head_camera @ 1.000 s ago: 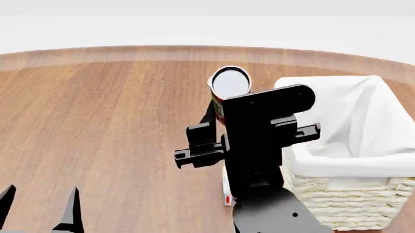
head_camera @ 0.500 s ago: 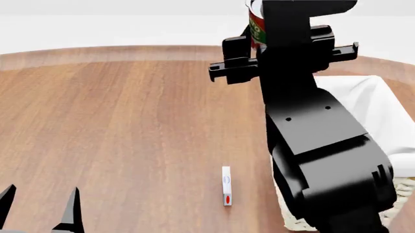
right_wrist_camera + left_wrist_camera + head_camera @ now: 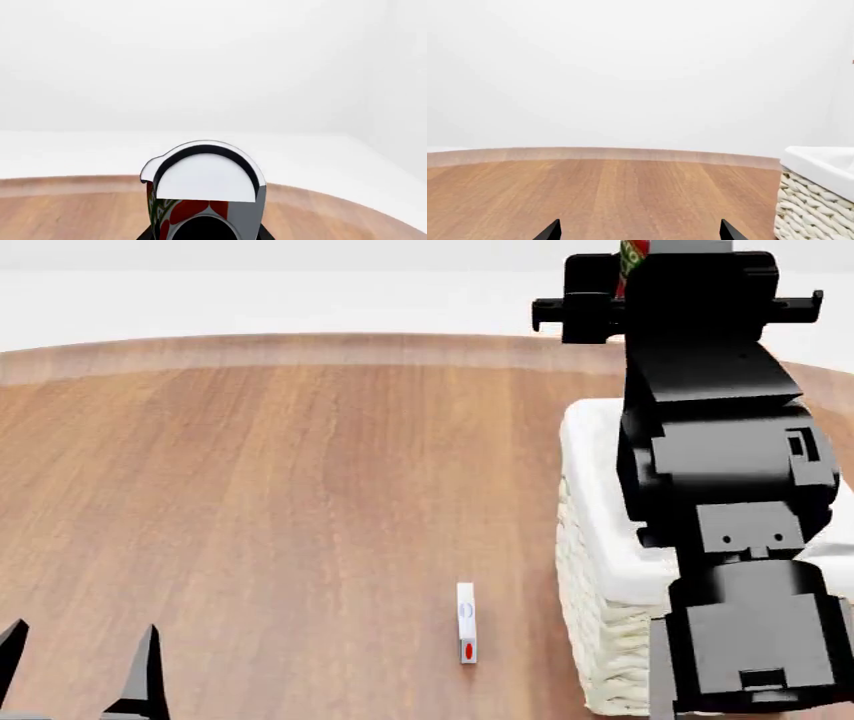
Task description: Pick up the tomato sauce, and put it in the basket.
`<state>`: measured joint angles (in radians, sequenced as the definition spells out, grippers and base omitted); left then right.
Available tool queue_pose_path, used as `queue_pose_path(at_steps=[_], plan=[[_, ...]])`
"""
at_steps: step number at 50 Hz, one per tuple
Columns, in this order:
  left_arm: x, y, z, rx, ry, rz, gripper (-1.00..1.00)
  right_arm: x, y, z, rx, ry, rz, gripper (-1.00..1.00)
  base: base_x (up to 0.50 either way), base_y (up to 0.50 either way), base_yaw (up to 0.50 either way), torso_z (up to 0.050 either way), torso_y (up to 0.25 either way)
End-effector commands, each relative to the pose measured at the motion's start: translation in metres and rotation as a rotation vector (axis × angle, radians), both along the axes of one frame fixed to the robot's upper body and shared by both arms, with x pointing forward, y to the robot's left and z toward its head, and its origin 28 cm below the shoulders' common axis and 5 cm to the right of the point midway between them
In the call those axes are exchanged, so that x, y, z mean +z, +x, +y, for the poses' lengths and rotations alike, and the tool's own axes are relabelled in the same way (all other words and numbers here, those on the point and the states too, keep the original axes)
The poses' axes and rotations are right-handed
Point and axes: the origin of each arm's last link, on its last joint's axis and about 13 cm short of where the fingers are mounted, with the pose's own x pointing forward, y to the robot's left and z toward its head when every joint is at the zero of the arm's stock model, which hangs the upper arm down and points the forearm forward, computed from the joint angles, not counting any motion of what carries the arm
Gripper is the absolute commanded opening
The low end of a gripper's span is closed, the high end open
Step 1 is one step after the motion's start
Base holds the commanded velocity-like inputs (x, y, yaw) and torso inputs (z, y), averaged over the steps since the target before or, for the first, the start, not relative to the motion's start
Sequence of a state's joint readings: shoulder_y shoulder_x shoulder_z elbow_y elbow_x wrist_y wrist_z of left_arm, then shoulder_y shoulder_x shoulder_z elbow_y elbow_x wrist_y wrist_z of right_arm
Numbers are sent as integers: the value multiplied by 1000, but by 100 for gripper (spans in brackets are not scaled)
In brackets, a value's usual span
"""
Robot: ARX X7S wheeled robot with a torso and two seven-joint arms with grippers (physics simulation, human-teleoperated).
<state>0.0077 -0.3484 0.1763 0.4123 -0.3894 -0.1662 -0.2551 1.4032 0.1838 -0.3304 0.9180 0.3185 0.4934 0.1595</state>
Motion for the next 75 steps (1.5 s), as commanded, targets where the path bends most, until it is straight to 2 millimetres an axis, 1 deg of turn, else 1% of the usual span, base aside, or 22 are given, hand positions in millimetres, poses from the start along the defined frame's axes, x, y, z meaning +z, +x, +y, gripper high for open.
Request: queue_pose_path(at_steps=[1,4,10,16,27,33,37,48,75], plan=[[-2,0,0,-3,3,0,100,0,9,-15,-71,25,54,-100,0,0,0,0,0],[-3,1,0,-3,-1,2,100,-4,8,-18,-86,25,73,-100,0,0,0,0,0],[-3,1,1,-1,-2,3,100,-18,5,-27,-129,51,139,-100,0,0,0,0,0],[-3,0,1,0,0,3,100,-24,3,-31,-148,81,187,-100,0,0,0,0,0],[-7,1,0,-2,5,9,100,-34,-1,-34,-177,61,255,-100,0,0,0,0,1],[-7,1,0,0,5,11,100,-43,-4,-37,-205,75,314,-100,0,0,0,0,0],[-10,2,0,-2,2,16,100,-55,-7,-36,-202,85,376,-100,0,0,0,0,0],[-11,2,0,0,8,18,100,-61,-11,-37,-198,86,443,-100,0,0,0,0,0],[-18,4,4,9,0,33,100,-69,-14,-38,-216,104,499,-100,0,0,0,0,0]])
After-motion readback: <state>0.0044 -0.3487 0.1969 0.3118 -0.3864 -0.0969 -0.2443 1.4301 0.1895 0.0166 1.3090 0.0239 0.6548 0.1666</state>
